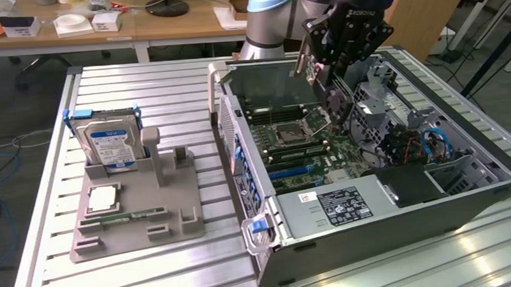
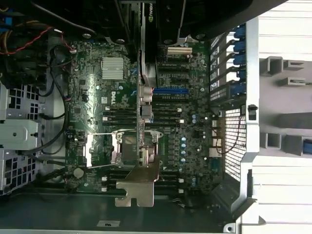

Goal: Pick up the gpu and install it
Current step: 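Pick up the gpu and move the gpu toward the slot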

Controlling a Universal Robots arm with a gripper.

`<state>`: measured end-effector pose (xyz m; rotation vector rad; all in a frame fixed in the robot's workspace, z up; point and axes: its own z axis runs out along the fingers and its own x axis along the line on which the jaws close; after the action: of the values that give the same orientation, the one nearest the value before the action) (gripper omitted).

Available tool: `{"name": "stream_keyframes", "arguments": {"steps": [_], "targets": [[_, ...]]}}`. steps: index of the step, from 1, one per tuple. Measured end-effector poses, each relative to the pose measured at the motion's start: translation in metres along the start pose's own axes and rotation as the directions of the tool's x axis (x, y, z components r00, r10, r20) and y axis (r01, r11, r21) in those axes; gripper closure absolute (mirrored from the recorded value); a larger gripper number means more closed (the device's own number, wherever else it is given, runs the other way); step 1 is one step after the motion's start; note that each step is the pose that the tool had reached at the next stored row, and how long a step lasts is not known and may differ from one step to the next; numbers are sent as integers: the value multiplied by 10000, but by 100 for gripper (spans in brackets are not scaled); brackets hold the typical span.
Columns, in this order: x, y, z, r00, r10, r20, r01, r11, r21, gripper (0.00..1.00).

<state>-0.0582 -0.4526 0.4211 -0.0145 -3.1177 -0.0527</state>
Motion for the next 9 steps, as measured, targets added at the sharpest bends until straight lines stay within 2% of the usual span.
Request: {"name": "stream_keyframes", "arguments": {"steps": [9], "targets": [[-206,2,-5,10000,-3,-1,3,10000,0,74]]}}
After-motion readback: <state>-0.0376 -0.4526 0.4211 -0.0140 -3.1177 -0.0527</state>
